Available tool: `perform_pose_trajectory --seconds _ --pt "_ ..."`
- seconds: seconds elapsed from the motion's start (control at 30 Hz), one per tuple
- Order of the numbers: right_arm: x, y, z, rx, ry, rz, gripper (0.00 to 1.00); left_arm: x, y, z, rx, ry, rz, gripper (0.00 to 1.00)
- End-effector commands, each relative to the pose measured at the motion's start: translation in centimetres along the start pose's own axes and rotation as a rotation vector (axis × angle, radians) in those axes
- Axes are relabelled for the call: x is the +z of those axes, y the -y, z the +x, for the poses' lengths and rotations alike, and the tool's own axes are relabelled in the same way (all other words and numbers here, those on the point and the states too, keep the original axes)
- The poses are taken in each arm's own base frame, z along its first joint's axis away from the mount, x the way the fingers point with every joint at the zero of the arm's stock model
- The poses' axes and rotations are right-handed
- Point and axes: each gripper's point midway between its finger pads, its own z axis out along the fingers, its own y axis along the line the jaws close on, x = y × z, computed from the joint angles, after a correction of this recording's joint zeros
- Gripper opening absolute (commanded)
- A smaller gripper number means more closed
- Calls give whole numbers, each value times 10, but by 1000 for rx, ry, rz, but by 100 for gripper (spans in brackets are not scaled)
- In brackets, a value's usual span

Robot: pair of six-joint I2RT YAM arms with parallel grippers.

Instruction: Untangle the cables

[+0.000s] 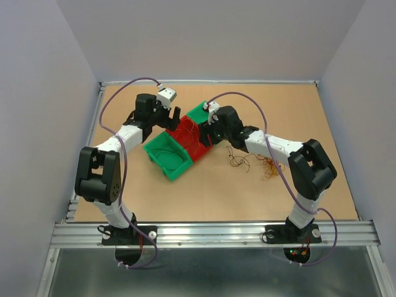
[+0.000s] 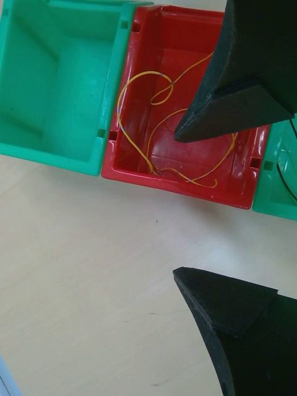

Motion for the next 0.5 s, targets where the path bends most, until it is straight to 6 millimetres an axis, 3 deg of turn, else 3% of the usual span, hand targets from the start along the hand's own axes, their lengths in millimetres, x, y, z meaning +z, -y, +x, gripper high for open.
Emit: perform_pose_trajectory --seconds 0.0,0.23,0.4,0.47 --pt "-16 9 -30 9 111 21 68 4 -8 -21 51 27 -50 92" --pt "-14 29 -31 49 125 68 68 14 -13 14 28 -78 -72 74" --pt "-38 35 -35 59 174 97 68 18 -14 33 22 -128 -79 63" --pt "-53 38 -41 57 204 118 68 20 -16 35 18 -138 -90 50"
